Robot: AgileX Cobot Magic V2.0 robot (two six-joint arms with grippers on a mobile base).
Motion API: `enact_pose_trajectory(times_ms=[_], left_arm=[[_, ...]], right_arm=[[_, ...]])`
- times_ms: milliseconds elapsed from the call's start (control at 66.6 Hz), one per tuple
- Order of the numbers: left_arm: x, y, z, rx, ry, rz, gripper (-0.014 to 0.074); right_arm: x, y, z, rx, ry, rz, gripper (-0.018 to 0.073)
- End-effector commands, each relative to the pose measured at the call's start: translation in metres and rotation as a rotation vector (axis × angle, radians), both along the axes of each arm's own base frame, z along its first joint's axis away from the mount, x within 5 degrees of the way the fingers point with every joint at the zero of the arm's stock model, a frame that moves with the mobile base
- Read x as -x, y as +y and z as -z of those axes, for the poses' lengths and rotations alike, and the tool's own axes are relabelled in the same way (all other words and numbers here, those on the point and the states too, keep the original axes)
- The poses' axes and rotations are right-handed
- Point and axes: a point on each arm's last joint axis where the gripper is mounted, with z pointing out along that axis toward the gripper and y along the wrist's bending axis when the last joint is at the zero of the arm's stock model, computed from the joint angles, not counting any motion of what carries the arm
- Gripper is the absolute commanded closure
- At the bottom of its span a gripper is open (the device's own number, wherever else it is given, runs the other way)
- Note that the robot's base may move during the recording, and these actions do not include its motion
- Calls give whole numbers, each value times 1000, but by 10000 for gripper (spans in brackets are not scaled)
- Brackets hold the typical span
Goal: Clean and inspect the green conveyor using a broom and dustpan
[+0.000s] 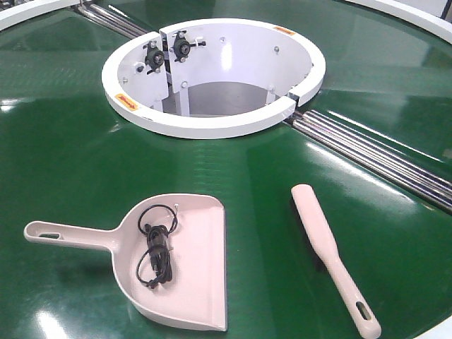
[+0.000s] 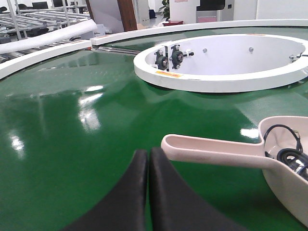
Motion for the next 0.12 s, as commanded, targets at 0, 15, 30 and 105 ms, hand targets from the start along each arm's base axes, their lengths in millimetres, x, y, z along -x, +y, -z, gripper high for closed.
enact_pose_trajectory(times_ms=[0, 15, 30, 105], left_arm=[[0, 0, 0, 18, -61, -5, 619], [0, 0, 0, 18, -61, -5, 619], [0, 0, 0, 18, -61, -5, 619], [0, 0, 0, 18, -61, -5, 619]], right_arm=[[0, -1, -3, 8, -66, 16, 564], [0, -1, -3, 8, -66, 16, 564], [0, -1, -3, 8, -66, 16, 564], [0, -1, -3, 8, -66, 16, 564]])
